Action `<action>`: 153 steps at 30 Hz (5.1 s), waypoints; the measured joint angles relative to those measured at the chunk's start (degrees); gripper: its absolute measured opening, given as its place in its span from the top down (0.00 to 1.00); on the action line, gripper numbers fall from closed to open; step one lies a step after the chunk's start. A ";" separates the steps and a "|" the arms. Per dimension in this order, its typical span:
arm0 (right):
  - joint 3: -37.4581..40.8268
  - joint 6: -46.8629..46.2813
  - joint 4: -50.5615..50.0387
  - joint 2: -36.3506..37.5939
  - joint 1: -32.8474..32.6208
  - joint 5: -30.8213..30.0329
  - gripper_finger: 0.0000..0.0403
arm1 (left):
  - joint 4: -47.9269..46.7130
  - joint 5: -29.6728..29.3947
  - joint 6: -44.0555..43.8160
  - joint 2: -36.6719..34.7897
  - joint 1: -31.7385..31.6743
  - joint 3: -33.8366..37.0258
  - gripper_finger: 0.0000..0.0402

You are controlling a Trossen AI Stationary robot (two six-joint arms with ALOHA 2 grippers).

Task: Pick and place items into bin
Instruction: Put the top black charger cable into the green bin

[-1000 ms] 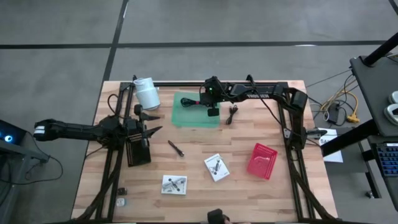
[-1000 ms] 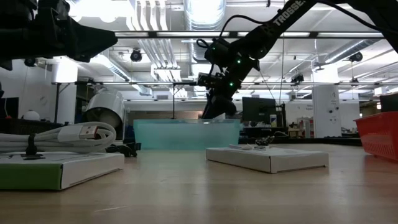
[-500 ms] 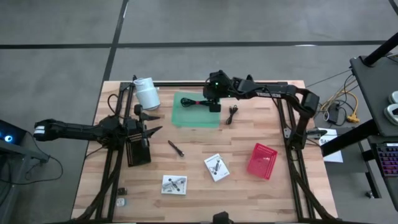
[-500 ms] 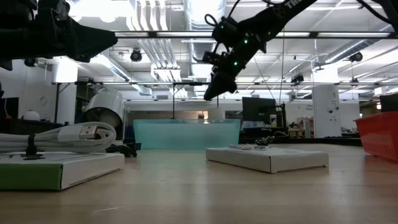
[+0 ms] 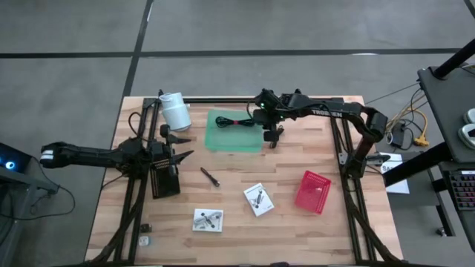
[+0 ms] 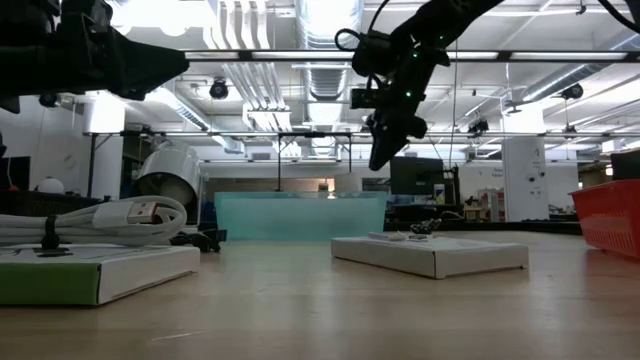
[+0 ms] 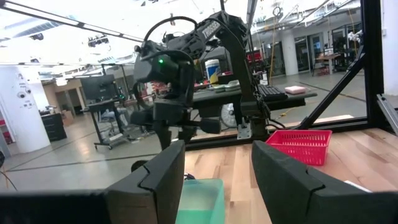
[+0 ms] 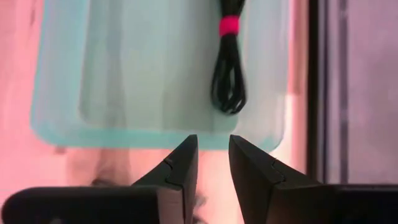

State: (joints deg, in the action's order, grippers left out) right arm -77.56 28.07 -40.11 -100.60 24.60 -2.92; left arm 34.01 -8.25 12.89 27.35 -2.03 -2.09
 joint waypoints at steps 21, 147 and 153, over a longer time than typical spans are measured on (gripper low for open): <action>9.02 5.34 -7.73 0.14 -4.51 0.14 0.62 | 0.00 0.00 0.01 0.00 0.01 0.00 0.57; -1.44 7.63 -8.44 2.76 -4.48 0.11 0.98 | -0.01 0.02 -0.01 0.00 0.00 0.02 0.57; -2.73 8.34 -6.43 2.78 -4.48 0.17 0.98 | -0.01 0.02 -0.01 0.00 -0.01 0.02 0.57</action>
State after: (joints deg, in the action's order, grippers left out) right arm -80.29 36.41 -46.54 -97.82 20.12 -2.75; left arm 34.00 -8.23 12.88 27.35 -2.04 -2.07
